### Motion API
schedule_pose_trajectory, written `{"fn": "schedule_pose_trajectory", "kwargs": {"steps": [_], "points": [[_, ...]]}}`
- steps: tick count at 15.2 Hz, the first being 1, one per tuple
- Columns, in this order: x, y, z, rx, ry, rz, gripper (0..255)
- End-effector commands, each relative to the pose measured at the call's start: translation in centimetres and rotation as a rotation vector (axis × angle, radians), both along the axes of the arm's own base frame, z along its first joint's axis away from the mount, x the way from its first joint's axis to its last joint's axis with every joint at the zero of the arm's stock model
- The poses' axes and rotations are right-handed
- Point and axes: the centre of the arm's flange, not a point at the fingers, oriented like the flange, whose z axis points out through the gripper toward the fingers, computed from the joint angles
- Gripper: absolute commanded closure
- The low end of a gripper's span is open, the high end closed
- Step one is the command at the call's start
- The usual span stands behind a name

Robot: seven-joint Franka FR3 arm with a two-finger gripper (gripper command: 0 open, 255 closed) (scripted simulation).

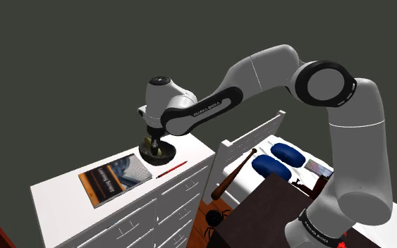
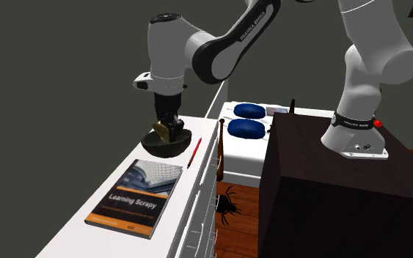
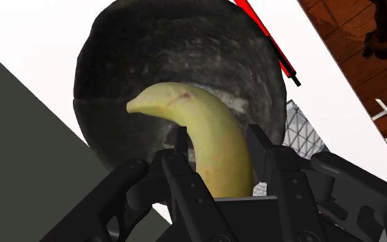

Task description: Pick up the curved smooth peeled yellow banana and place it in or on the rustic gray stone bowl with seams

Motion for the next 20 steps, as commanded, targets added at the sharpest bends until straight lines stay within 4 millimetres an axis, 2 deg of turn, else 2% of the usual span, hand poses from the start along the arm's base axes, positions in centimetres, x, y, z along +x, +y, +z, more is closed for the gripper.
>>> {"fn": "schedule_pose_trajectory", "kwargs": {"steps": [1, 8, 9, 14, 18, 20], "points": [[0.0, -0.2, -1.0, -0.005, 0.006, -0.004, 255], [0.0, -0.2, -1.0, -0.005, 0.006, -0.004, 255], [0.1, -0.5, -1.1, -0.005, 0.006, -0.004, 0], [0.0, -0.2, -1.0, -0.005, 0.006, -0.004, 0], [-0.5, 0.2, 4.0, -0.005, 0.006, -0.004, 0], [-0.5, 0.2, 4.0, -0.005, 0.006, -0.004, 0]]}}
